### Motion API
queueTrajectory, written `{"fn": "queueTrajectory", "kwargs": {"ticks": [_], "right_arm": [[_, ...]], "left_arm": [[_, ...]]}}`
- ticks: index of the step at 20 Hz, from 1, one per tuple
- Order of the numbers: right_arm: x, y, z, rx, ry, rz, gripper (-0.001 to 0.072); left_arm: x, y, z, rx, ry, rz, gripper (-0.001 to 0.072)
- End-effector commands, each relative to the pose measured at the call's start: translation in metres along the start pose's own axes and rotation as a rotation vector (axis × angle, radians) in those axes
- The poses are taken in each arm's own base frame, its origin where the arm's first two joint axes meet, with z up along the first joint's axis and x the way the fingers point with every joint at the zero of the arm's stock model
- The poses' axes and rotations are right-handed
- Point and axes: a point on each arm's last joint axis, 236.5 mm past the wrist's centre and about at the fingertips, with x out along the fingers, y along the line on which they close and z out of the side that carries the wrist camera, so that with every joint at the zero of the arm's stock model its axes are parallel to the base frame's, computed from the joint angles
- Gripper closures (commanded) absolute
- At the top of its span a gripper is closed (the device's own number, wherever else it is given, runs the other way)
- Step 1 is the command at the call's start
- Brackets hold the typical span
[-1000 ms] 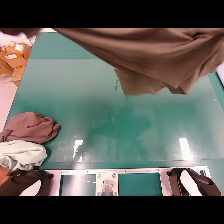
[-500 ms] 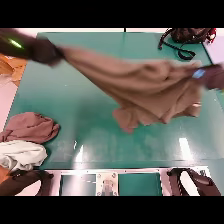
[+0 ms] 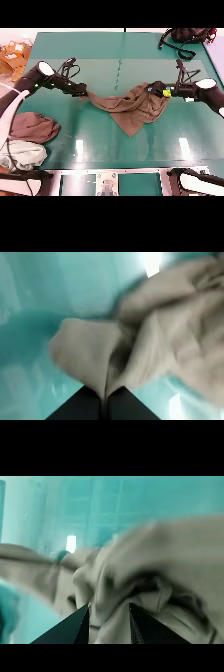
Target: Fold the shirts.
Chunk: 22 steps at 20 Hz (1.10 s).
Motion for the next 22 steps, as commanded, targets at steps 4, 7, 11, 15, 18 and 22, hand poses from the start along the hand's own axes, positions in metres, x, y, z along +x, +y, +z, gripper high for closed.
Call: {"fn": "queueTrajectory", "kwargs": {"ticks": [4,7,11,15,18,22], "right_arm": [[-0.068,-0.080,0.017,0.151,0.083,-0.270,0.0419],[-0.102,-0.110,-0.046,0.285,0.128,-0.402,0.0417],[-0.079,-0.114,-0.140,0.435,0.198,-0.382,0.0283],[-0.035,-0.108,-0.172,0.466,0.204,-0.332,0.0284],[-0.012,-0.102,-0.170,0.456,0.199,-0.315,0.0295],[0.012,-0.095,-0.152,0.408,0.172,-0.268,0.0408]], "left_arm": [[0.012,0.018,0.043,0.026,-0.101,0.050,0.0684],[0.008,0.022,0.049,0.053,-0.112,0.077,0.0684],[0.008,0.023,0.046,0.059,-0.101,0.083,0.0683],[0.009,0.021,0.038,0.058,-0.069,0.074,0.0683],[0.009,0.021,0.035,0.058,-0.054,0.071,0.0683],[0.009,0.022,0.025,0.065,-0.013,0.075,0.0683]]}}
